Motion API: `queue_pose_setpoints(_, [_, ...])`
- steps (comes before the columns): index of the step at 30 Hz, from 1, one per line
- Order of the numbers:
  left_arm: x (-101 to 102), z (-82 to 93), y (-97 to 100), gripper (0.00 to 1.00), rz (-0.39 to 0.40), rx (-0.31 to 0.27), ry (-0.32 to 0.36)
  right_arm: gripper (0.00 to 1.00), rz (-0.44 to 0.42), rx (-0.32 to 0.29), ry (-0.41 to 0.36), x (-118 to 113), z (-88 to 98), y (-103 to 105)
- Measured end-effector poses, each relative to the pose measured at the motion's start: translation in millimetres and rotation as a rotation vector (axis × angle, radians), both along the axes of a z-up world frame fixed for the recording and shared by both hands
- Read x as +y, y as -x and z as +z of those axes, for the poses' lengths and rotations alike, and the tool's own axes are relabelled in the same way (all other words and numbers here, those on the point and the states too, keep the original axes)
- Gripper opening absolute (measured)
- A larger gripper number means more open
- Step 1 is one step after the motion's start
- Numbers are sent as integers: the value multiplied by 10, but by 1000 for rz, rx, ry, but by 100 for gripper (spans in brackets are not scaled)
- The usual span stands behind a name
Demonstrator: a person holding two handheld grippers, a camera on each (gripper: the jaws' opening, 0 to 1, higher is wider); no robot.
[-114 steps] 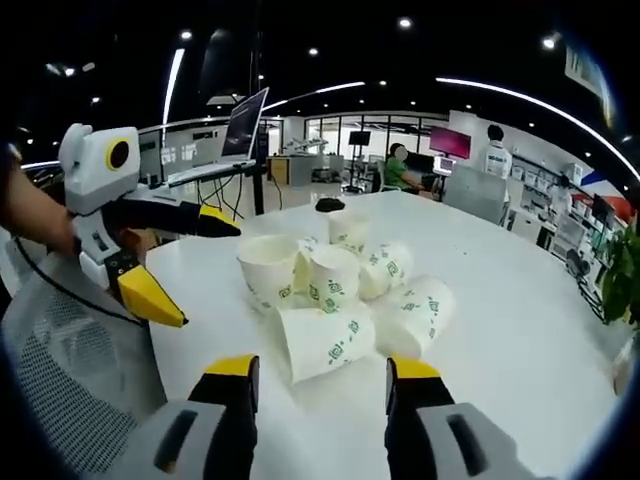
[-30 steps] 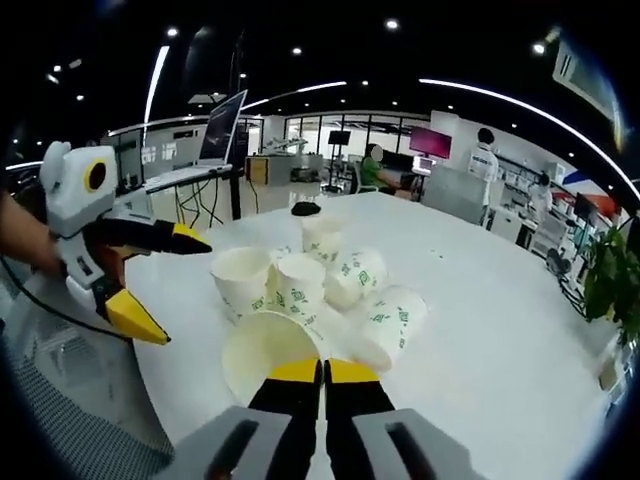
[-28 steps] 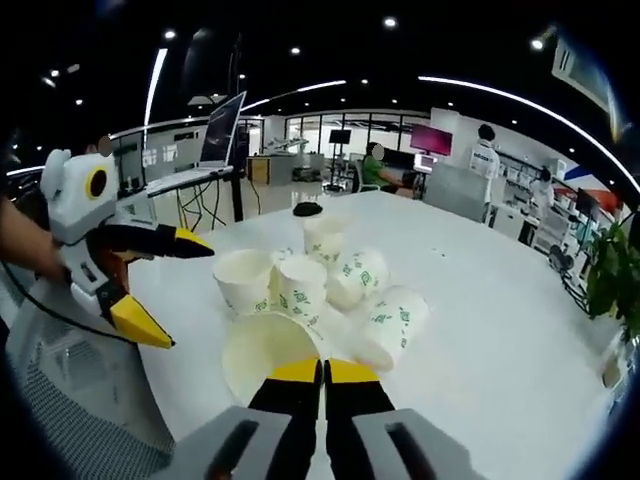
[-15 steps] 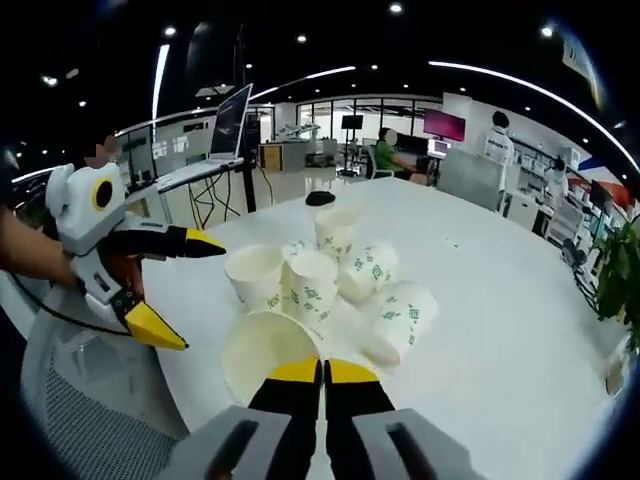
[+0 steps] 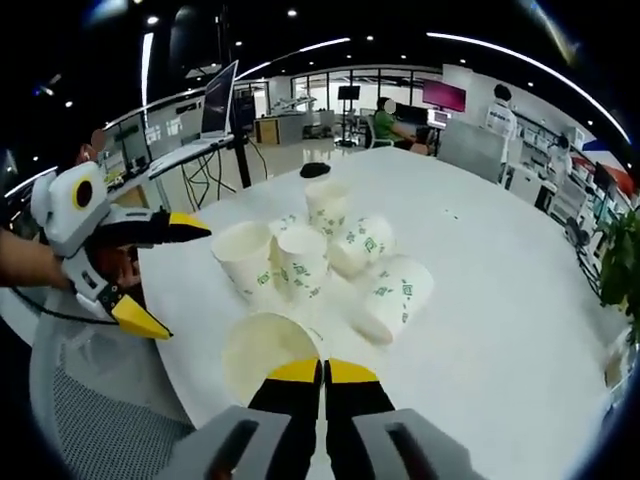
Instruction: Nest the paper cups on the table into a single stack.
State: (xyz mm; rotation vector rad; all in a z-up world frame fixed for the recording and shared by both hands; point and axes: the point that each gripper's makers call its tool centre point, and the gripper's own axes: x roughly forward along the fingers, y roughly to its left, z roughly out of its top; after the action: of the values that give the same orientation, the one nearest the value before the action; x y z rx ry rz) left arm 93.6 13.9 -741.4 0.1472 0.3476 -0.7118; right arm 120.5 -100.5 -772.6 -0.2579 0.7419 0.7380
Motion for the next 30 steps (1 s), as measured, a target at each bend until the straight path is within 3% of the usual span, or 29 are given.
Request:
queue_pose_setpoints(13, [11,-8,-1,71,-4,-1,2,0,14,100,11,42,-88,102])
queue_pose_setpoints(30, [25,11,-4,69,6,-1,2,0,-20,68,-4,92,-139,-13])
